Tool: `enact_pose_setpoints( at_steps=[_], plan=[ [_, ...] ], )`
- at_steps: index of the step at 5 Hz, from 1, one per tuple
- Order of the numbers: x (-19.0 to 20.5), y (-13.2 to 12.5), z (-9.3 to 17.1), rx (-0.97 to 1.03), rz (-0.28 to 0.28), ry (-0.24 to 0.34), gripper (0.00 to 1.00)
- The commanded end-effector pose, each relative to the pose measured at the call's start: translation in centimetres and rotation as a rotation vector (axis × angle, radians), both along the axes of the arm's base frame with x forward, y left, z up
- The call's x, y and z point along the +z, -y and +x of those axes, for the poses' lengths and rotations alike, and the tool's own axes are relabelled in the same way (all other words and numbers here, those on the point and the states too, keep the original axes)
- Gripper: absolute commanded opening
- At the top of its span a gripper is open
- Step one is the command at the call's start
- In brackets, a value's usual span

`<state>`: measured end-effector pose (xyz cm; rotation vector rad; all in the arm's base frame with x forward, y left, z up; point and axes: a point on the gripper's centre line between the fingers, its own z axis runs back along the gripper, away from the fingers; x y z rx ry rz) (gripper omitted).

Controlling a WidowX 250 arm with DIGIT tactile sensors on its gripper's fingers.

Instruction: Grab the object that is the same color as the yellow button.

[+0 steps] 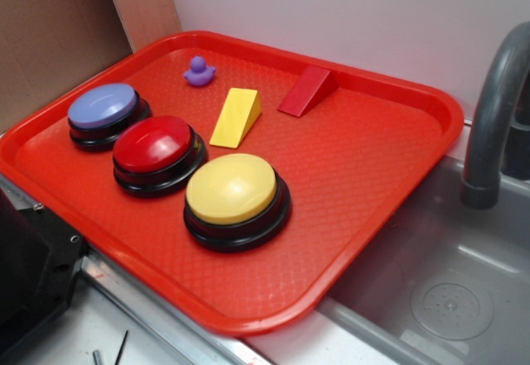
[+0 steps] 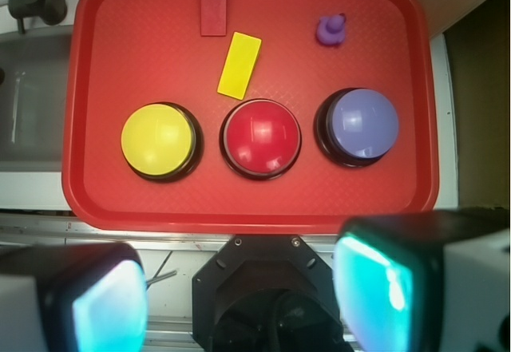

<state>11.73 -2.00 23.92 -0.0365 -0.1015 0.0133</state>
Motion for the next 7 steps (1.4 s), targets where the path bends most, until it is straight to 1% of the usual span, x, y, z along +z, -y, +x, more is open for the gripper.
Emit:
enact_pose_setpoints(
  at_steps=[1, 2, 3, 4, 5, 6, 7],
  plan=[
    [0.0, 0.0, 0.0, 0.000, 0.000, 0.000, 1.00],
    [-0.8, 0.2, 1.1, 0.081, -0.007, 0.008, 1.00],
    [-2.4, -0.1, 2.8, 0.188, -0.031, 0.035, 1.00],
    [-4.5, -0.5, 4.8, 0.298, -0.026, 0.046, 1.00],
    [-6.4, -0.7, 6.6, 0.354, -0.007, 0.050, 1.00],
    [-8.9, -1.0, 9.0, 0.419, 0.020, 0.043, 1.00],
    [-11.7, -1.3, 11.3, 0.465, 0.008, 0.080, 1.00]
  ],
)
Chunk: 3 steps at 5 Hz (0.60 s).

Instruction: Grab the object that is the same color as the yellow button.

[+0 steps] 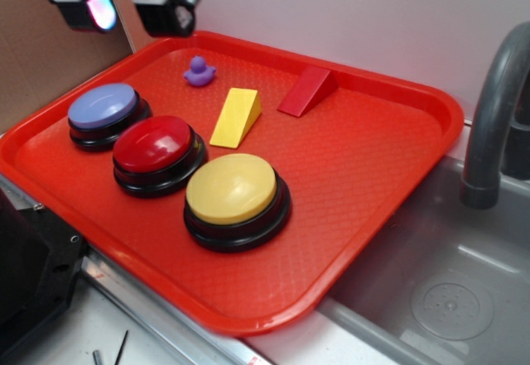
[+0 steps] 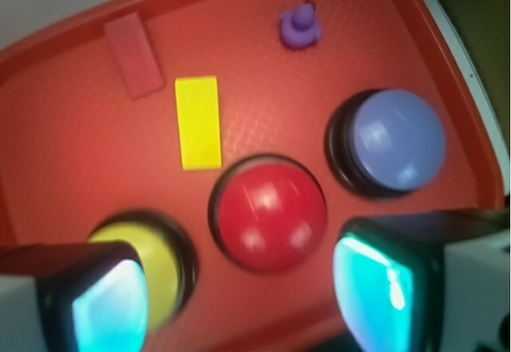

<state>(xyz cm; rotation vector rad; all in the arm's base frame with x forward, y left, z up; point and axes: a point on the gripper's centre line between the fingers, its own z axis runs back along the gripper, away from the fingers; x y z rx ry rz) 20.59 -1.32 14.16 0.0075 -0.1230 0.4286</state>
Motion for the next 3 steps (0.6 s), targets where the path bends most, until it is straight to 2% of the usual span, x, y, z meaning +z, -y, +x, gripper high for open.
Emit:
enact_pose_setpoints(
  at_steps=[1, 3],
  plan=[
    [-3.5, -0.8, 3.7, 0.059, 0.020, 0.057, 1.00],
    [-8.8, -1.1, 6.5, 0.077, 0.044, 0.008, 1.00]
  ],
)
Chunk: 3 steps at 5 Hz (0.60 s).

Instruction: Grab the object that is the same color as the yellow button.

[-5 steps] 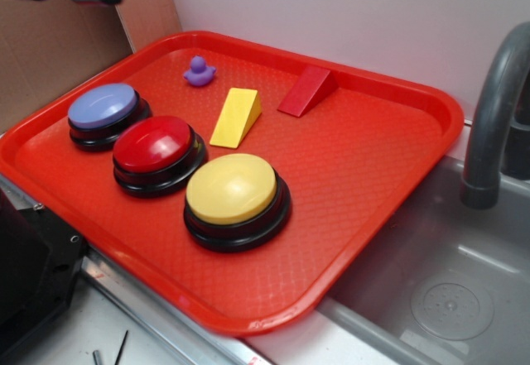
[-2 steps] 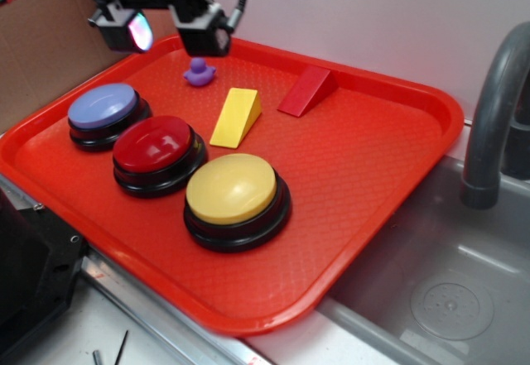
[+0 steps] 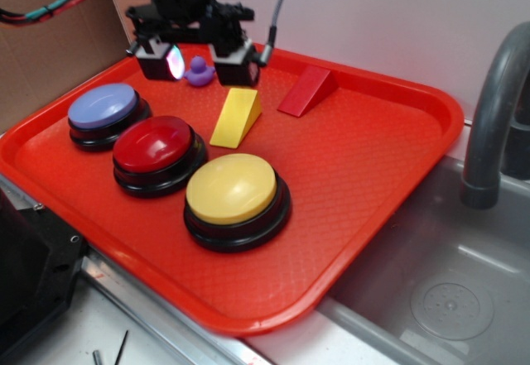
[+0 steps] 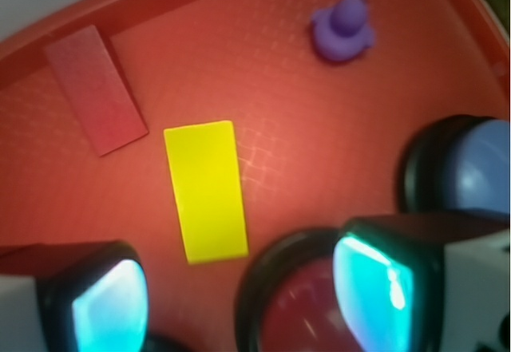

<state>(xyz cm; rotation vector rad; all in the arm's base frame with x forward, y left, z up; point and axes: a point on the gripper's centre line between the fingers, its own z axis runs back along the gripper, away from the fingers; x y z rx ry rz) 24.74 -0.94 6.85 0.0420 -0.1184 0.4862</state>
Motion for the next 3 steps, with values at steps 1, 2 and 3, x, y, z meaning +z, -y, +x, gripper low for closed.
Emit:
enact_pose_setpoints(
  at_steps=[1, 2, 3],
  plan=[
    [-3.9, -0.7, 3.9, 0.022, 0.038, -0.001, 1.00],
    [-5.0, -1.2, 4.6, 0.032, 0.033, -0.018, 1.00],
    [-5.2, -1.1, 4.5, 0.042, 0.037, -0.011, 0.00]
  ],
)
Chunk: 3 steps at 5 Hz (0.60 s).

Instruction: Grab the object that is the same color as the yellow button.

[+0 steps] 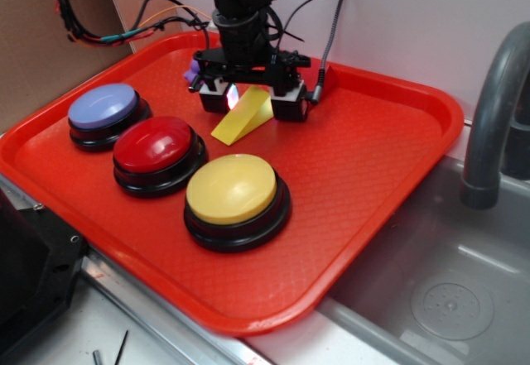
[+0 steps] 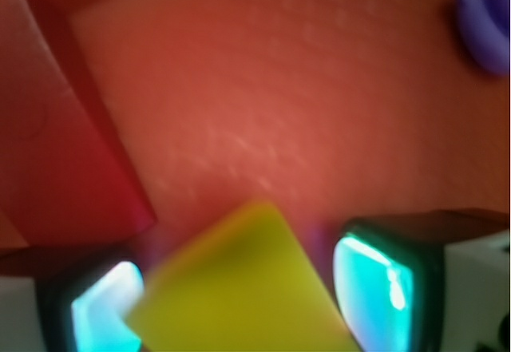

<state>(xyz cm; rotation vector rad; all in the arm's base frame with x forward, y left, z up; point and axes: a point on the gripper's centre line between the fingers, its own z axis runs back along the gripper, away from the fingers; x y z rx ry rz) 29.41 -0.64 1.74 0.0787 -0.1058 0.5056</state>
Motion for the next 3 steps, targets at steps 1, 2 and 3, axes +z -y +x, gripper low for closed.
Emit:
enact_pose_setpoints(
  at_steps=[1, 2, 3],
  plan=[
    [0.0, -0.7, -0.5, 0.015, 0.006, 0.006, 0.00],
    [0.4, -0.8, -0.6, 0.012, -0.001, 0.000, 0.00],
    [2.8, -1.0, -0.3, -0.011, -0.009, -0.013, 0.00]
  ],
)
